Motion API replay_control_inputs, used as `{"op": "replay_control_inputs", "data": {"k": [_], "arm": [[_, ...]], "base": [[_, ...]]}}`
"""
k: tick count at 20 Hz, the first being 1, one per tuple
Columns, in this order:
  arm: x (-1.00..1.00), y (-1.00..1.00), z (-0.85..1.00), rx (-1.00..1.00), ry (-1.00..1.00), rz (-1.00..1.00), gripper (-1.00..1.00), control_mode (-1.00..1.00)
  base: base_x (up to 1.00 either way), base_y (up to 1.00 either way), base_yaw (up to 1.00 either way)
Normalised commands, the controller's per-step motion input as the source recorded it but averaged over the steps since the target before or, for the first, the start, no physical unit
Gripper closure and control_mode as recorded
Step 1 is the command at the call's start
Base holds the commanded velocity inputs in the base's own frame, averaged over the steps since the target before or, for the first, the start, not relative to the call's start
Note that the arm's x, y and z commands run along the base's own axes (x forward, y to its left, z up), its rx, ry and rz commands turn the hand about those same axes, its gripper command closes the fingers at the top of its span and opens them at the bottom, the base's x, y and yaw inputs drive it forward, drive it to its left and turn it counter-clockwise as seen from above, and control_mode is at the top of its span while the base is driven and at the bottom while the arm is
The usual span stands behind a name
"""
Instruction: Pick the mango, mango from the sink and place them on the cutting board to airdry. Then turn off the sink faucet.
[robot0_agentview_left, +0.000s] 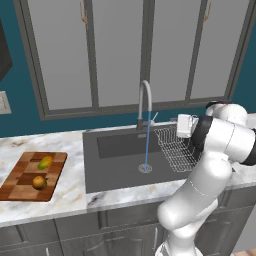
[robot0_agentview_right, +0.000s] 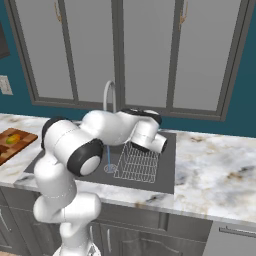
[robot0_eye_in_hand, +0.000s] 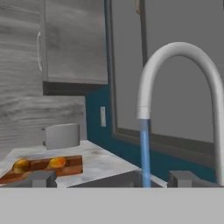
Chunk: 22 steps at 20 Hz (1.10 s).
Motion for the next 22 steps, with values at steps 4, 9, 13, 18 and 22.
{"op": "replay_control_inputs", "data": {"k": [4, 9, 13, 18, 22], "arm": [[0.23, 0.02, -0.01, 0.0, 0.0, 0.0, -1.0, -1.0], [0.28, 0.08, -0.09, 0.0, 0.0, -0.01, -1.0, -1.0], [0.31, 0.1, -0.22, 0.0, 0.0, -0.02, -1.0, -1.0], [0.33, 0.11, -0.08, 0.0, 0.0, -0.01, -1.0, -1.0], [0.32, 0.01, -0.04, 0.0, 0.0, -0.01, -1.0, -1.0]], "base": [[0.0, 0.0, 0.0], [0.0, 0.0, 0.0], [0.0, 0.0, 0.0], [0.0, 0.0, 0.0], [0.0, 0.0, 0.0]]}}
